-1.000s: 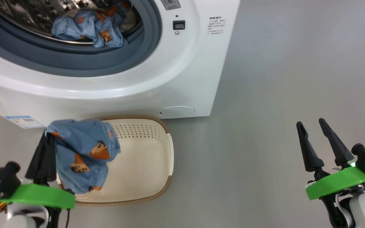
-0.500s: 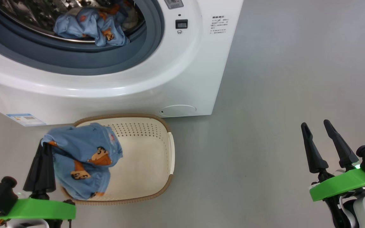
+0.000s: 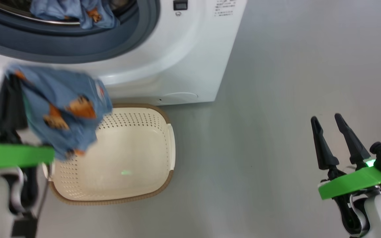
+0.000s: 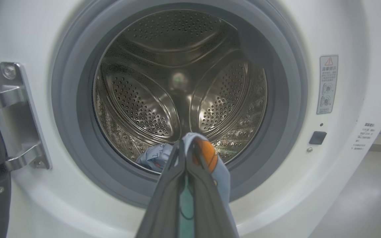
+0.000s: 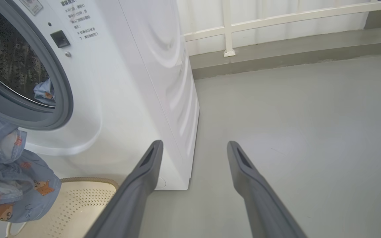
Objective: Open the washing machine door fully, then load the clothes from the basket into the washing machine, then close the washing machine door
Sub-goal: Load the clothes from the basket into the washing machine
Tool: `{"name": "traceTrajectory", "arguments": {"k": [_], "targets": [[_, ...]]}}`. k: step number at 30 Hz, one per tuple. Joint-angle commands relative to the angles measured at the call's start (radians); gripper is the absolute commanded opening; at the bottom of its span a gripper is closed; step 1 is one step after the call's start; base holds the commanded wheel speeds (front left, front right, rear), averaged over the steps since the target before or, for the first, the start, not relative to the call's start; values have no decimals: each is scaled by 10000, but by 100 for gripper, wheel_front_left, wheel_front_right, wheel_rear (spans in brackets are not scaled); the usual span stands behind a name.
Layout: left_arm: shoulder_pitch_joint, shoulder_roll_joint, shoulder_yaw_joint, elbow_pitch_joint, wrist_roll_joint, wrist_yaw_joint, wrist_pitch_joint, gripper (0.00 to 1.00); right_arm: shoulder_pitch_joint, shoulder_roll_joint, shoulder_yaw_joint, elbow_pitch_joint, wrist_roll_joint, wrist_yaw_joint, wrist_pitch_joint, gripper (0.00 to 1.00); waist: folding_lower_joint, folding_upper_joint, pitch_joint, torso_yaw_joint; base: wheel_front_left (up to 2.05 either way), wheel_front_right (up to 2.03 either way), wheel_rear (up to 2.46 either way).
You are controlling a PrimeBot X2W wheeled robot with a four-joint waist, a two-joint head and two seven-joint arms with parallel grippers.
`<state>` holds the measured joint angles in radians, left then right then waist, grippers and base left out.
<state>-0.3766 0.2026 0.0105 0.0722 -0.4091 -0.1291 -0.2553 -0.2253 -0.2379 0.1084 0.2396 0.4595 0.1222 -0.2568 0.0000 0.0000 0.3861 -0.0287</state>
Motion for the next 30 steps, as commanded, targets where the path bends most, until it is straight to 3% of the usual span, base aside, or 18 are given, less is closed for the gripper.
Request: {"name": "traceTrajectory", "arguments": {"k": [1,13,30], "targets": [[-784,527,377,-75,22,-15,-64,0,-179,-5,259,-240,4,85,-49,100,0,0,335,-226,0,0,0],[-4477,1300,-542,2774,-11,-15,-65,0,-720,316,409,-278,-2,85,-49,100,0,0,1211,-764,0,0,0],[-8667,1825,-1632,8933,195,-15,-65,0,-1547,757,876,-351,7,85,-49,100,0,0,2469,-1756,0,0,0]]}}
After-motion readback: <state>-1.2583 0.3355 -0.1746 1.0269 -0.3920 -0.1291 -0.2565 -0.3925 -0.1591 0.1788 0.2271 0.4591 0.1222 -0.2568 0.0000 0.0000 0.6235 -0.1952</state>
